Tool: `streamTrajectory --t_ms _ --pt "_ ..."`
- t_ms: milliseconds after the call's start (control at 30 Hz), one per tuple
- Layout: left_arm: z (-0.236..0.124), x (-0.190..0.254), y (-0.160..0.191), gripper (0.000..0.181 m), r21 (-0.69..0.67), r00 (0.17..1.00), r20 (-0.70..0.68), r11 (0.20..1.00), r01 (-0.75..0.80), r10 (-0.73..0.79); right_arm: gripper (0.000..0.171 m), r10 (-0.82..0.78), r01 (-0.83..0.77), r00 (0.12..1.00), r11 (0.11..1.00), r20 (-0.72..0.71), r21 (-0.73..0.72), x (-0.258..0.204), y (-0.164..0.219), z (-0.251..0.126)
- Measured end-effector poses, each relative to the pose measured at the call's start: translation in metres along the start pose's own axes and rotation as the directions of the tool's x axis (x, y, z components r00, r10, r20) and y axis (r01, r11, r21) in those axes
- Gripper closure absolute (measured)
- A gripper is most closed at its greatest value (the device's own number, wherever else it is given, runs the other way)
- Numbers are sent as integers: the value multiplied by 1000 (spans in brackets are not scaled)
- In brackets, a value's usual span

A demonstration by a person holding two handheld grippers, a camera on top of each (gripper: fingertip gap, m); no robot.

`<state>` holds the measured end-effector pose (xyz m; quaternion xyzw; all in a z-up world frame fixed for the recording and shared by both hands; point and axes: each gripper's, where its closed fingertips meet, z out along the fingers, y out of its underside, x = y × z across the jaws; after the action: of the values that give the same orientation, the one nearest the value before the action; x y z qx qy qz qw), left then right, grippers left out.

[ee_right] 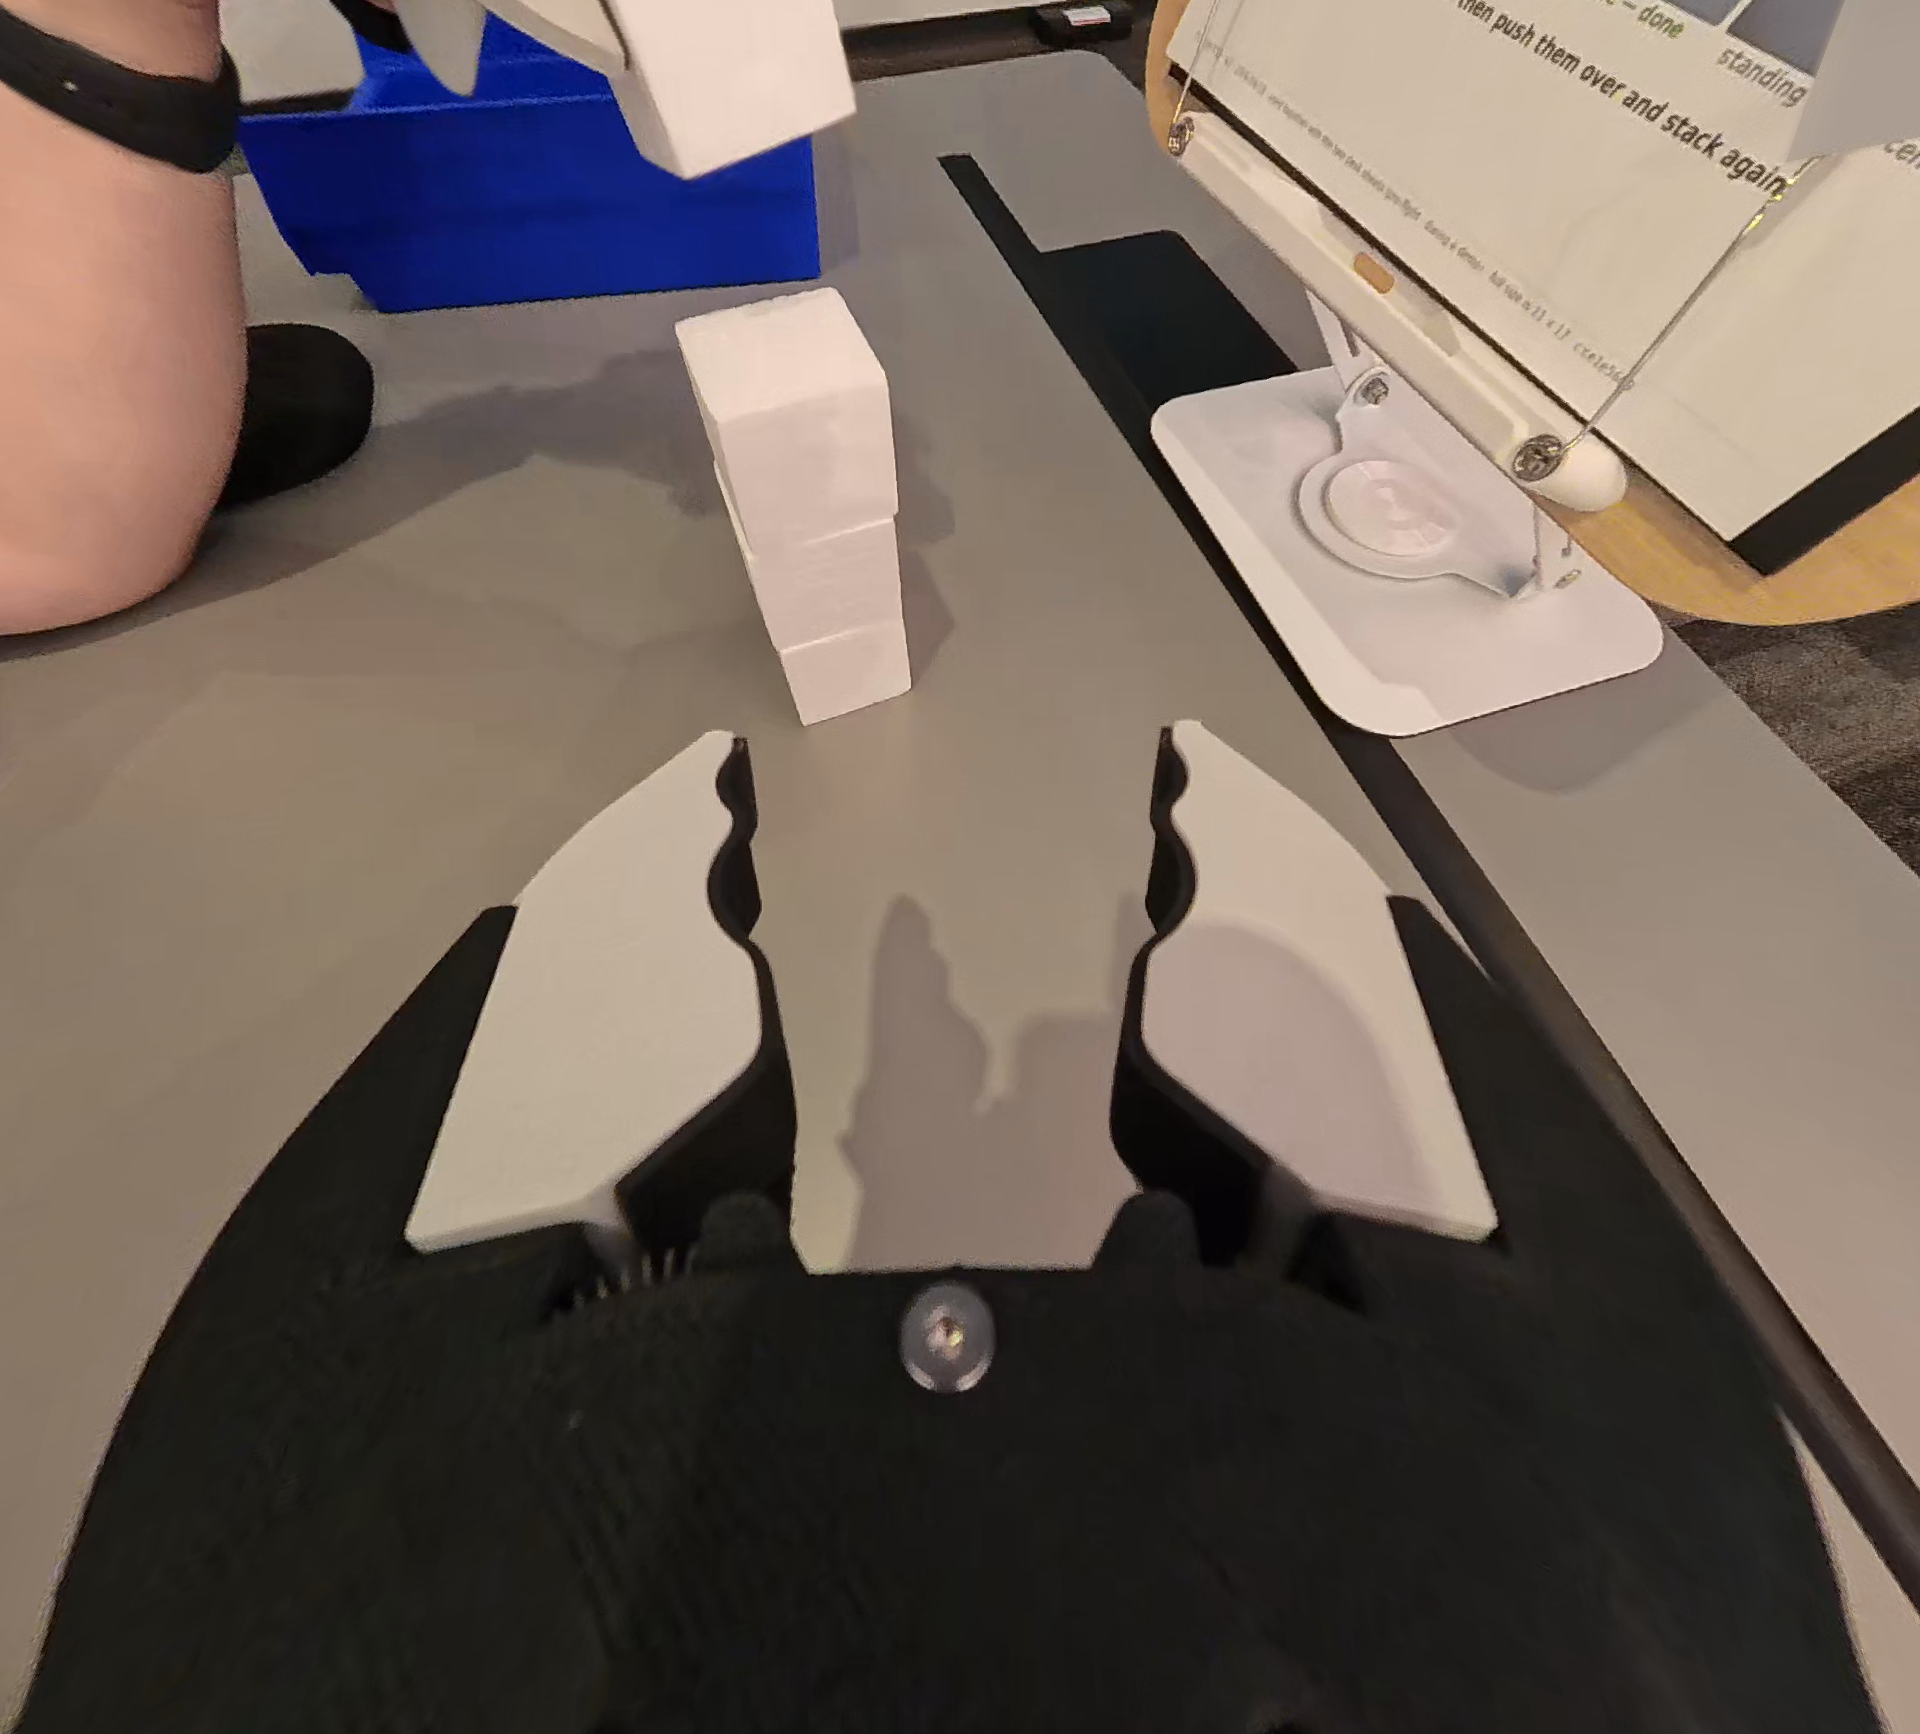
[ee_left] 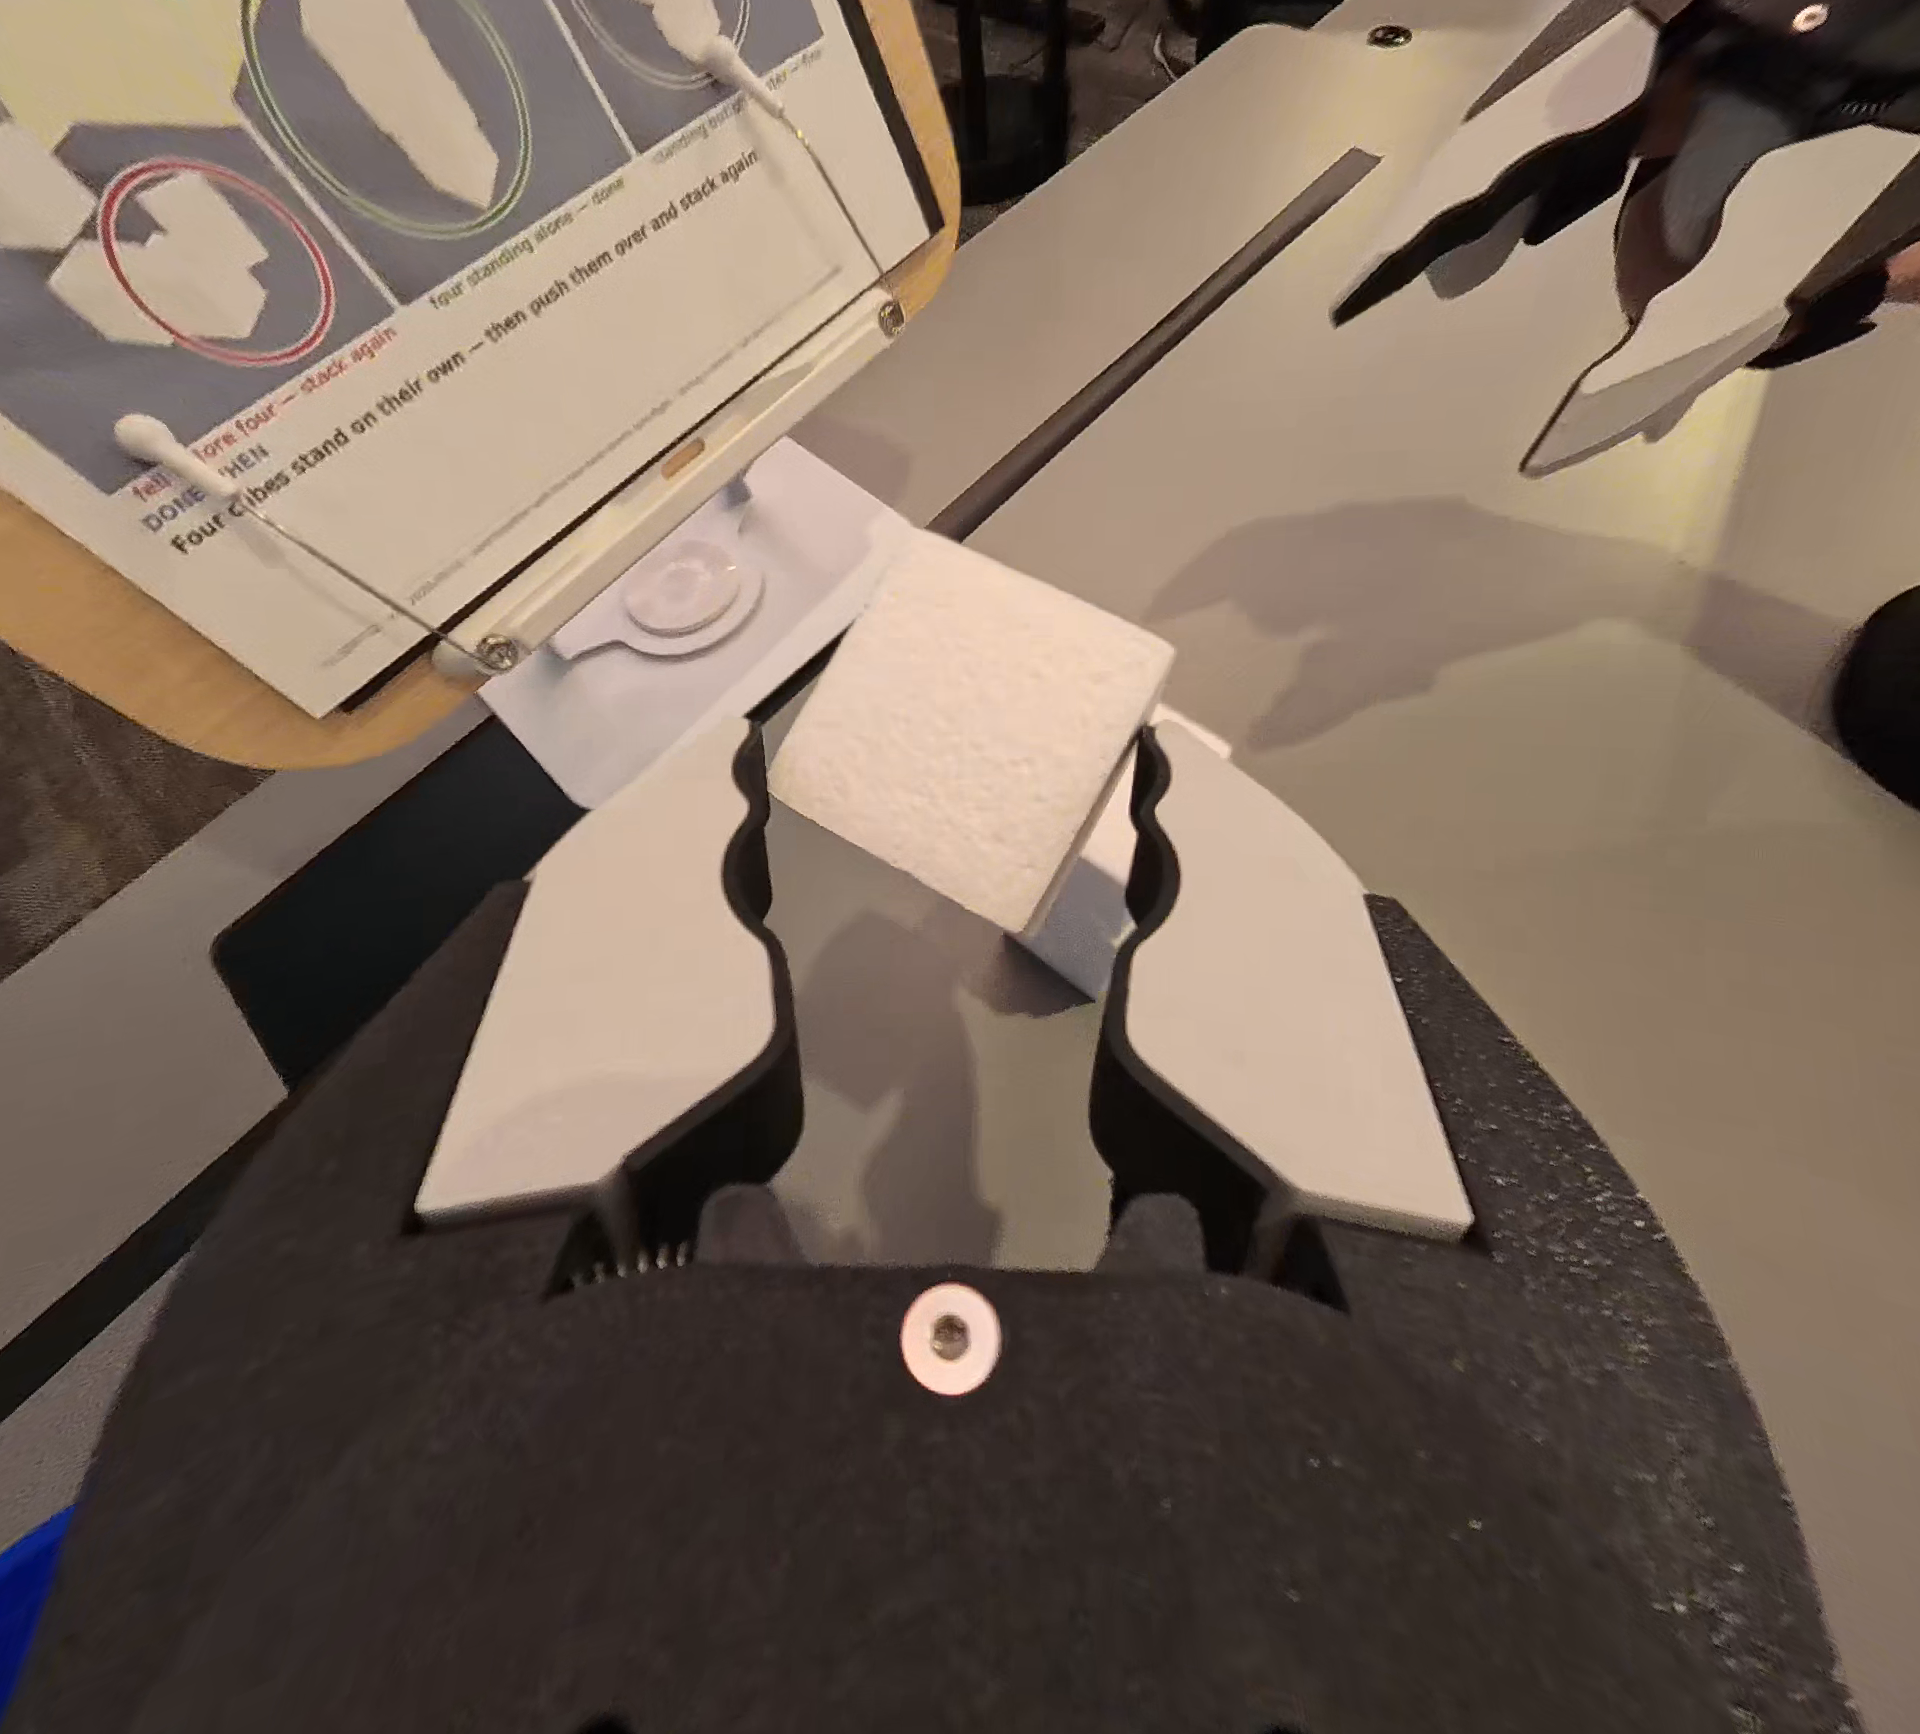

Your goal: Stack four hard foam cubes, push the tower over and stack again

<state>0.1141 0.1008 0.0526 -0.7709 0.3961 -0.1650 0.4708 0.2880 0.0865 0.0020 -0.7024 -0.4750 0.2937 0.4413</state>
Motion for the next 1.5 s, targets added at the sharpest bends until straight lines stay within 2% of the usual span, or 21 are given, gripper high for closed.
streamTrajectory --t_ms 133,200,400,1200,1400,1500 --pt "8 17 -13 114 24 998 -41 999 -47 48 97 11 -11 1000 1000 6 12 1 -1 -2" --pt "15 27 -11 114 -11 995 -69 997 -76 75 97 12 -12 1000 1000 6 10 2 0 -3" --pt "24 33 -3 114 -82 987 -29 984 -158 156 97 27 -27 999 1000 35 0 2 5 -1" --pt "37 37 17 114 -188 980 -41 962 -198 193 97 43 -38 997 997 65 -70 1 23 10" --pt "17 34 0 100 -92 984 -18 980 -176 175 96 46 -41 996 996 73 -79 1 26 12" --pt "-14 16 -9 102 -34 980 87 984 -175 177 96 40 -35 997 996 65 -80 2 26 10"
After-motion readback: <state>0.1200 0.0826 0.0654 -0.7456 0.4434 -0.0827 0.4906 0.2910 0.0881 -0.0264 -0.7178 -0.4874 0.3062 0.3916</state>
